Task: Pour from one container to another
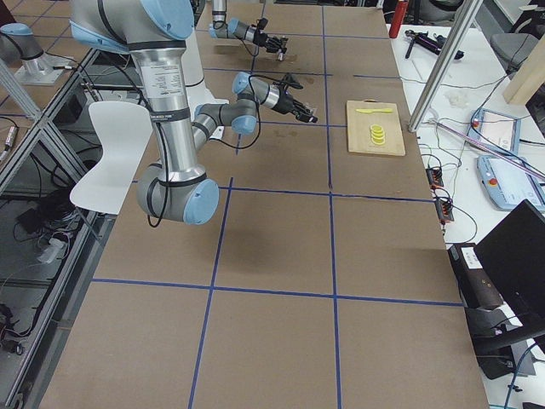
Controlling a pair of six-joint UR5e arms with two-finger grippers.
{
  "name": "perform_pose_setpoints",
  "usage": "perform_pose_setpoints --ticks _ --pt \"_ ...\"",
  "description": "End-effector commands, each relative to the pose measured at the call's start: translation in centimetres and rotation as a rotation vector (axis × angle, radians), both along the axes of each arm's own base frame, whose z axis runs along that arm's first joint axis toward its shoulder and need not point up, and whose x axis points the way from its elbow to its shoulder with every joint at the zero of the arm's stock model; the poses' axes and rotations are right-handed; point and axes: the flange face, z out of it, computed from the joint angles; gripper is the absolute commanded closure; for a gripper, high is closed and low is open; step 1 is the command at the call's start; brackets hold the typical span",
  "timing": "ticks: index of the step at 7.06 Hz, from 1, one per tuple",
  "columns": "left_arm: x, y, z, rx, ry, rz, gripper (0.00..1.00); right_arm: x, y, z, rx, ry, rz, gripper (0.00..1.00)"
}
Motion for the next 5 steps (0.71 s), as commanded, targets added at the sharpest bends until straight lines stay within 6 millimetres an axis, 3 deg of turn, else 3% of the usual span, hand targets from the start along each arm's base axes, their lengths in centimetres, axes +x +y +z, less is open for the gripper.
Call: perform_pose_setpoints --ticks 1,5 --pt "0.21 -0.05 -0.12 0.000 0.003 0.002 1.00 0.01 0.03 -0.10 0.001 -0.002 -0.001 1.00" --pt "0.62 0.00 -0.24 0.000 0.004 0.003 1.00 -0.05 0.10 -0.10 0.001 -0.002 -0.002 1.00"
